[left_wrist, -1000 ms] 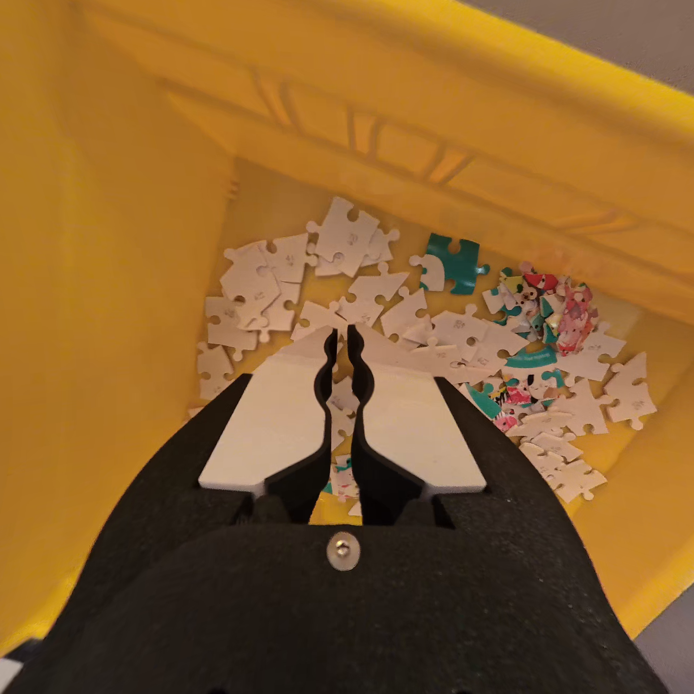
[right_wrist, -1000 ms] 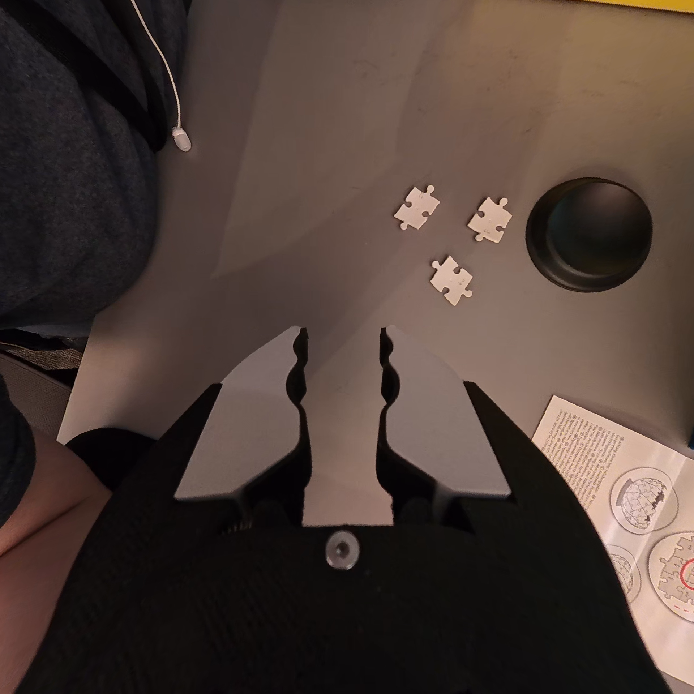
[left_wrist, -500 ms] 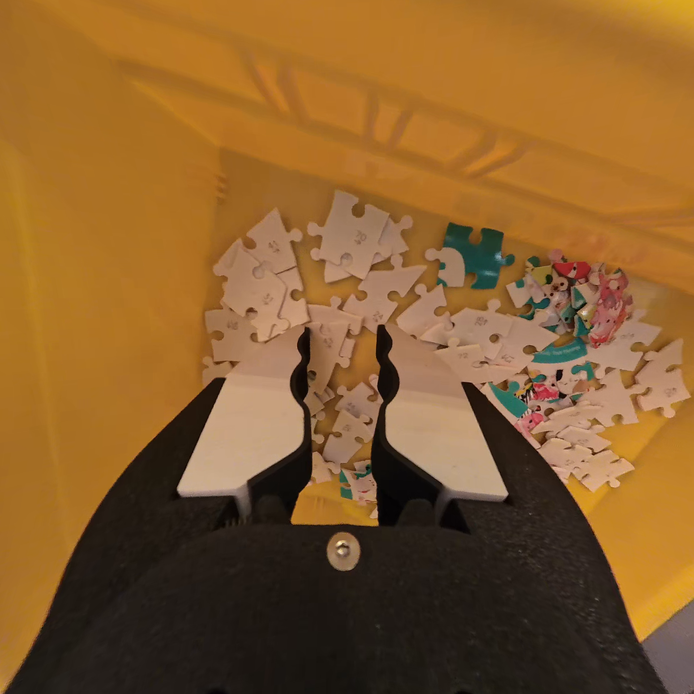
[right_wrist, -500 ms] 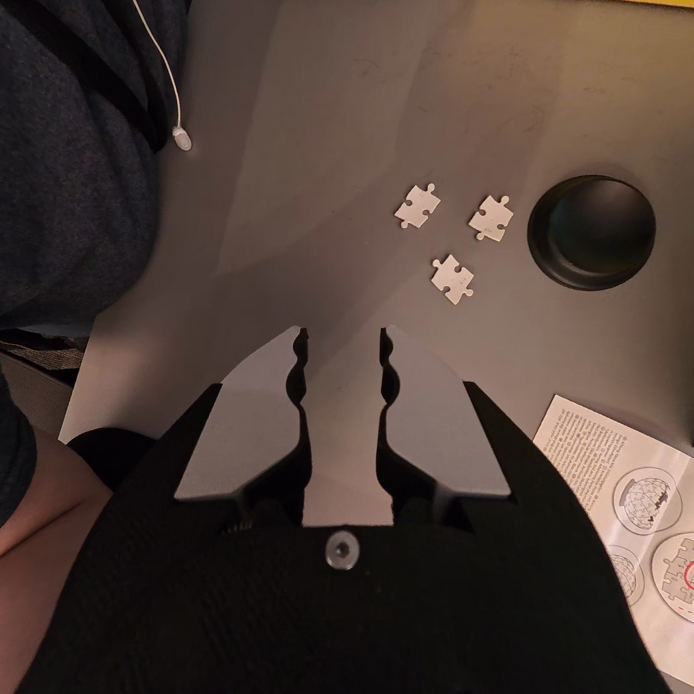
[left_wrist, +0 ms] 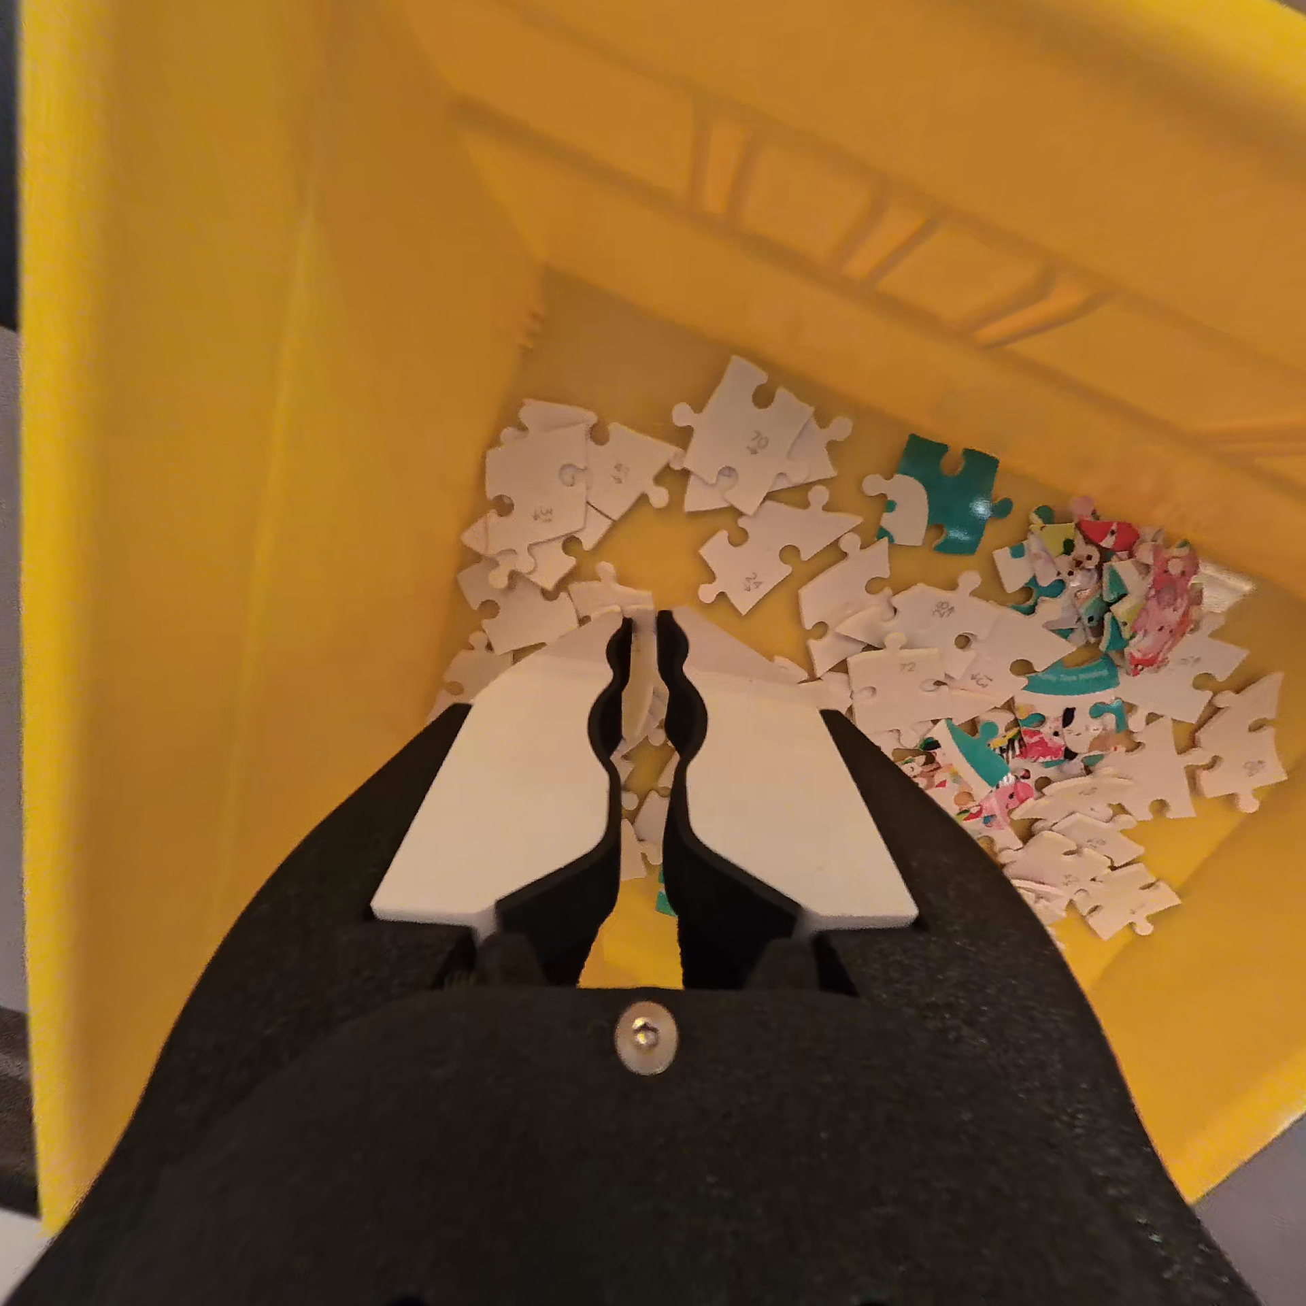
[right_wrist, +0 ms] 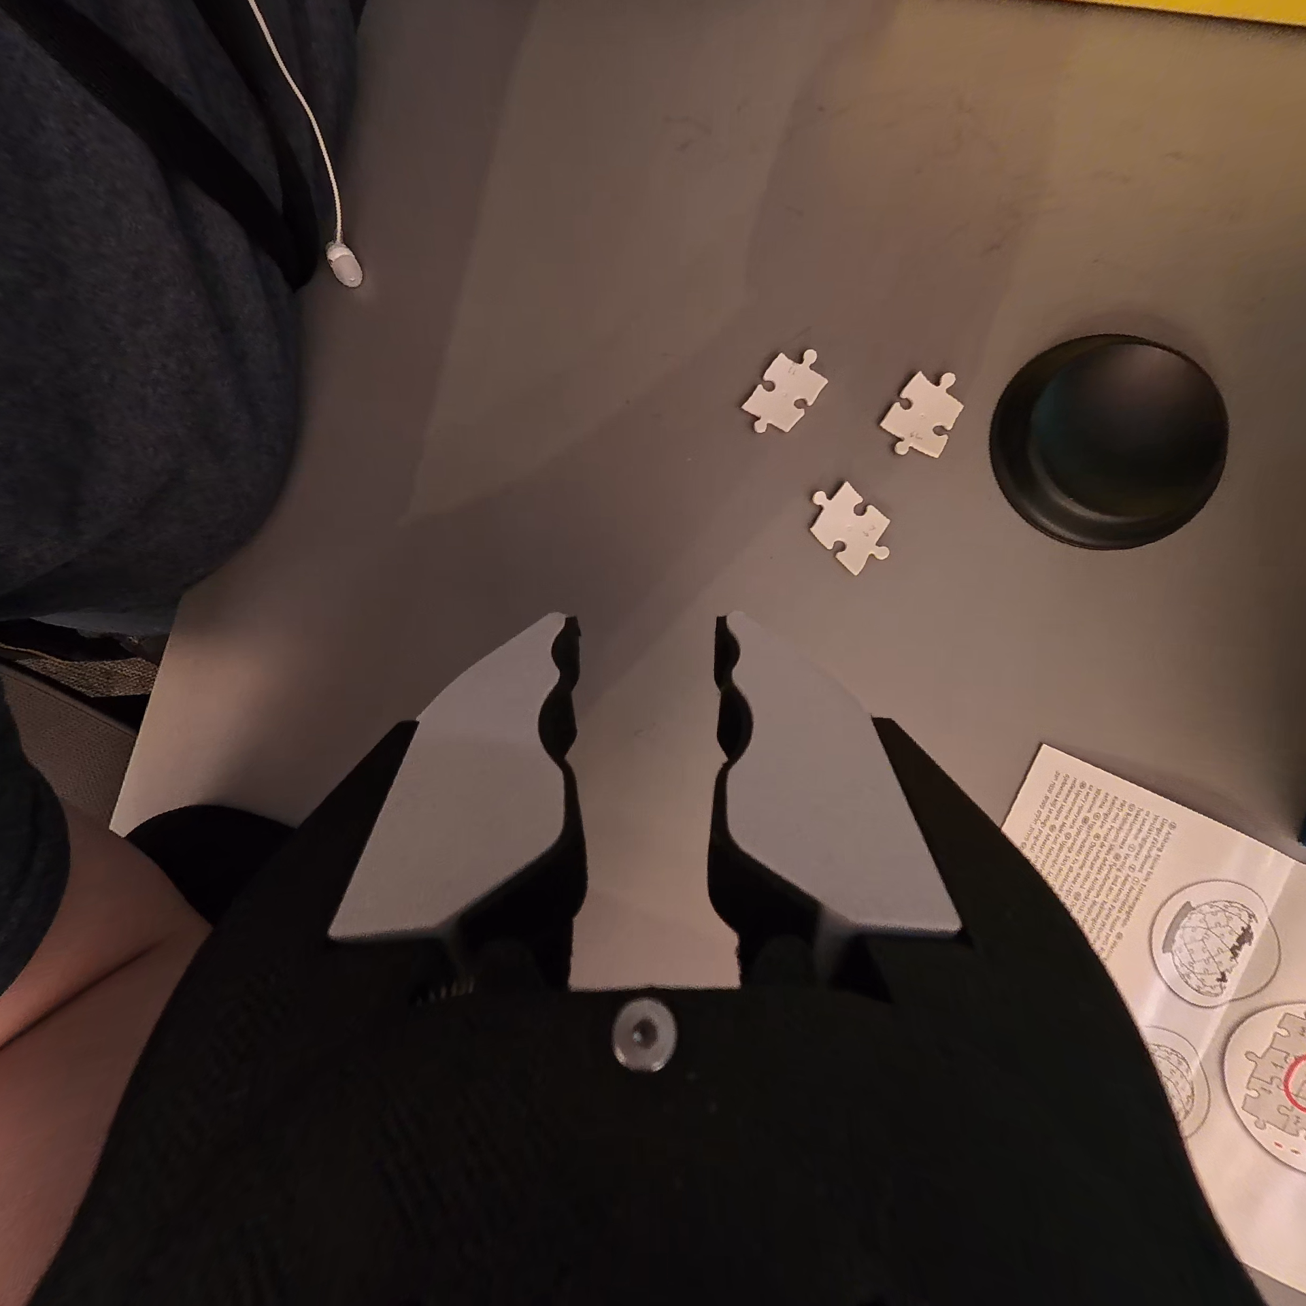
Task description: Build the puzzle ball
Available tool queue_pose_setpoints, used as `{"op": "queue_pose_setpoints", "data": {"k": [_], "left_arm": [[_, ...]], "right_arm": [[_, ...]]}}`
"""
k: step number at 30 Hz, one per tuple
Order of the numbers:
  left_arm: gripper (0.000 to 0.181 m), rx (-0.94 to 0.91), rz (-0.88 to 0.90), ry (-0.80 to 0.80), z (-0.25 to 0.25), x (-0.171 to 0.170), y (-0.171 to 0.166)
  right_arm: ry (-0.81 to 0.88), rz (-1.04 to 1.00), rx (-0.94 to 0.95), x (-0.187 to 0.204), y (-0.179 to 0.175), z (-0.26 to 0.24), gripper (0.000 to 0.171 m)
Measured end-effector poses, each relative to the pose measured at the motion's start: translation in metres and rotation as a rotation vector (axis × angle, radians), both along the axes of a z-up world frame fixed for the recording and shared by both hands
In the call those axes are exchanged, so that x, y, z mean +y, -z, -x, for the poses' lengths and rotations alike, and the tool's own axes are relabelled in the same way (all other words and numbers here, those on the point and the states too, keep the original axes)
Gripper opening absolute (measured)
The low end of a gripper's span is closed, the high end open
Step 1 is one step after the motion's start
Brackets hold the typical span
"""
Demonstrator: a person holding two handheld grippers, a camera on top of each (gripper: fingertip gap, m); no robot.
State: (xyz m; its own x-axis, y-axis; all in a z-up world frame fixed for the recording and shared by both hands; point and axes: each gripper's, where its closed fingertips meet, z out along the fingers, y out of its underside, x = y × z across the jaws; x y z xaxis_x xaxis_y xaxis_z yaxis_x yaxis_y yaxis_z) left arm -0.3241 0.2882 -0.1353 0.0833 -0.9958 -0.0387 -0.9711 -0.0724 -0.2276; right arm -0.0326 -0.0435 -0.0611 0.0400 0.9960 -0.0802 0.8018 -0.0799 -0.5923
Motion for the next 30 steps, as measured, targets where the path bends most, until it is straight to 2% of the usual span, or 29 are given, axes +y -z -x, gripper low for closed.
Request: {"op": "queue_pose_setpoints", "data": {"k": [16, 24, 30], "left_arm": [[0.004, -0.209, 0.14, -0.114, -0.009, -0.011, -0.033], [0.004, -0.154, -0.104, -0.215, 0.008, 0.016, -0.024], [0.004, -0.13, -0.13, -0.266, 0.008, 0.017, -0.021]], "right_arm": [[-0.006, 0.001, 0.001, -0.001, 0.0, 0.0, 0.038], [-0.01, -0.003, 0.004, -0.002, -0.001, 0.0, 0.038], [-0.012, 0.0, 0.005, -0.002, -0.001, 0.001, 0.038]]}}
